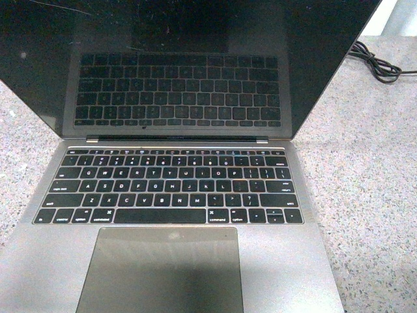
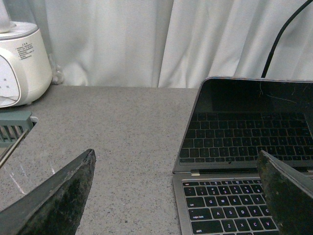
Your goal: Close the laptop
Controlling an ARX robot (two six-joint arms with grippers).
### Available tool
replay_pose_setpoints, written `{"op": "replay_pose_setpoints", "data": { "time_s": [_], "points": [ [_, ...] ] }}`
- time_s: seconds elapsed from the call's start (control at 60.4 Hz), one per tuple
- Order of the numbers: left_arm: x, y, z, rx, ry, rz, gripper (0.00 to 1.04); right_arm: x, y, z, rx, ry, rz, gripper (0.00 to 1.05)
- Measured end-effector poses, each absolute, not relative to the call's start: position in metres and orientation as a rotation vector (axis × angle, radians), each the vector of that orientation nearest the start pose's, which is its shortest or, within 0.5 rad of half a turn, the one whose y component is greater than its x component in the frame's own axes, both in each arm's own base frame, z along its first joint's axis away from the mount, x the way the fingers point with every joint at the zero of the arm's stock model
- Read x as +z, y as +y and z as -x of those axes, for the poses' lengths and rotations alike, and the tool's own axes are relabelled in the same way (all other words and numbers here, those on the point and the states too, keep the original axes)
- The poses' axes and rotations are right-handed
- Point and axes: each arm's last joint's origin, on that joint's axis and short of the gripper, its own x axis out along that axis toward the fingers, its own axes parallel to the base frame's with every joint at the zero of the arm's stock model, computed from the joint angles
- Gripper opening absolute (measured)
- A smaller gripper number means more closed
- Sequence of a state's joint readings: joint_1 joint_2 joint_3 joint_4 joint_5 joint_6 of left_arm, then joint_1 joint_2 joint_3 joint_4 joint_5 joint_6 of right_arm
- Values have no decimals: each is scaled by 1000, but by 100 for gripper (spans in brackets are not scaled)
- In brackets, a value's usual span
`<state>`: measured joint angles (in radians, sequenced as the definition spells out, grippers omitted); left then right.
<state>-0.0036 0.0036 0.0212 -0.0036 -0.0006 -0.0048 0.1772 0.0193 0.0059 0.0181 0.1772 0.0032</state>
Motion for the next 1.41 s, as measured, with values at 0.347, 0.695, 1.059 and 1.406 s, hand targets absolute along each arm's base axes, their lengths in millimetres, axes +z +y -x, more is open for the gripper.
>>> {"op": "replay_pose_setpoints", "data": {
  "time_s": [0.347,0.695,1.059,1.406],
  "points": [
    [170,0,-97,-3,-14,5,98,166,12,-97,0,-5,-4,96],
    [170,0,-97,-3,-14,5,98,166,12,-97,0,-5,-4,96],
    [170,0,-97,-3,-14,5,98,166,12,-97,0,-5,-4,96],
    [170,0,-97,-3,-14,5,98,166,12,-97,0,-5,-4,96]
  ]
}}
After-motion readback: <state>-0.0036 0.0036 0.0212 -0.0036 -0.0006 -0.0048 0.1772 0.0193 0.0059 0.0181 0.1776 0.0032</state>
